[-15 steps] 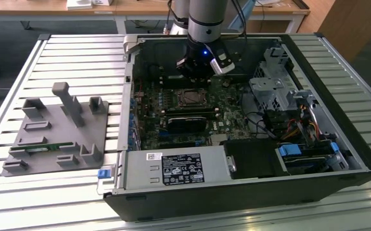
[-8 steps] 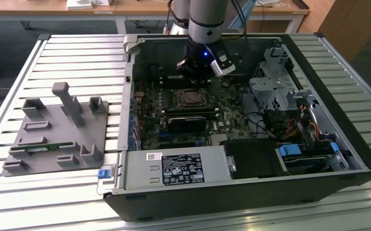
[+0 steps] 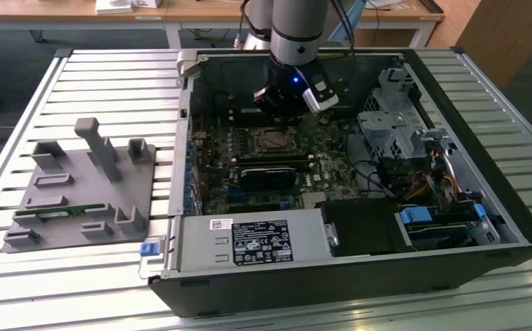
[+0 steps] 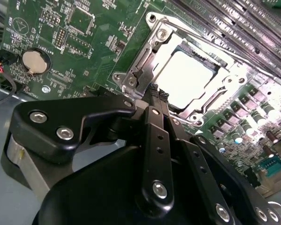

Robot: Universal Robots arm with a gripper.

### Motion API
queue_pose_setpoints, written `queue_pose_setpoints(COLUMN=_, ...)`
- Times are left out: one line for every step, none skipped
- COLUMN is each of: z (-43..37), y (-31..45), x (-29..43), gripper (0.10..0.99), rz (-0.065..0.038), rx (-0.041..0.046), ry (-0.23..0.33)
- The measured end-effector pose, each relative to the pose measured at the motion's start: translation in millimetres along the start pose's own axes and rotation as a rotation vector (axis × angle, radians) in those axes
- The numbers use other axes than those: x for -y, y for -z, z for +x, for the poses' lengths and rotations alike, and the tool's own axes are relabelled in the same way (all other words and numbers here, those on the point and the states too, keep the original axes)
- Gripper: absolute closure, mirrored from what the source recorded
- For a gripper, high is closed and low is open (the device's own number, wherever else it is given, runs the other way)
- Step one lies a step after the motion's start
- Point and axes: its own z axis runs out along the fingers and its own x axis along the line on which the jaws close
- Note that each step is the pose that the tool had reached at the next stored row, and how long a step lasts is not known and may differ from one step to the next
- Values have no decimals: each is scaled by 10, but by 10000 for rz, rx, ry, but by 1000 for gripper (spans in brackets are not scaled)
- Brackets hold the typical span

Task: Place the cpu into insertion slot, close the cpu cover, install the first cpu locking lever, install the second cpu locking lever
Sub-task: 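Install the second cpu locking lever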

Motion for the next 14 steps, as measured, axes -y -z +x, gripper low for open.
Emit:
queue_pose_setpoints(z=0, y=2, x=2, gripper=980, rz=2, rx=-1, ry=-1)
queue_pose_setpoints(z=0, y=12, x=3, gripper=980, rz=4, rx=-2, ry=-1)
queue_pose_setpoints(z=0, y=31, x=2, gripper=980, rz=2, rx=-1, ry=0)
queue_pose_setpoints(z=0, y=59, x=0, gripper=980, rz=1, rx=0, ry=0)
queue_pose_setpoints(z=-1, y=95, x=-2, gripper=980, rz=1, rx=-1, ry=0)
queue_pose_setpoints(z=-1, y=133, x=-6, gripper=980, rz=0, rx=1, ry=0)
queue_pose_setpoints(z=-1, y=164, x=-8, gripper=980, rz=1, rx=0, ry=0)
queue_pose_setpoints(z=-1, y=184, x=-9, gripper=980, rz=2, rx=-1, ry=0)
queue_pose_setpoints(z=-1, y=195, x=-10, gripper=980, rz=3, rx=-2, ry=0)
queue_pose_setpoints(z=-1, y=196, x=-4, gripper=980, rz=-1, rx=0, ry=2)
queue_pose_setpoints(z=-1, y=197, x=8, gripper=980, rz=0, rx=-1, ry=2)
queue_pose_setpoints(z=0, y=198, x=24, gripper=980, rz=1, rx=0, ry=0)
queue_pose_setpoints(z=0, y=200, x=44, gripper=980, rz=1, rx=-1, ry=0)
queue_pose_setpoints(z=0, y=202, x=69, gripper=980, rz=1, rx=0, ry=0)
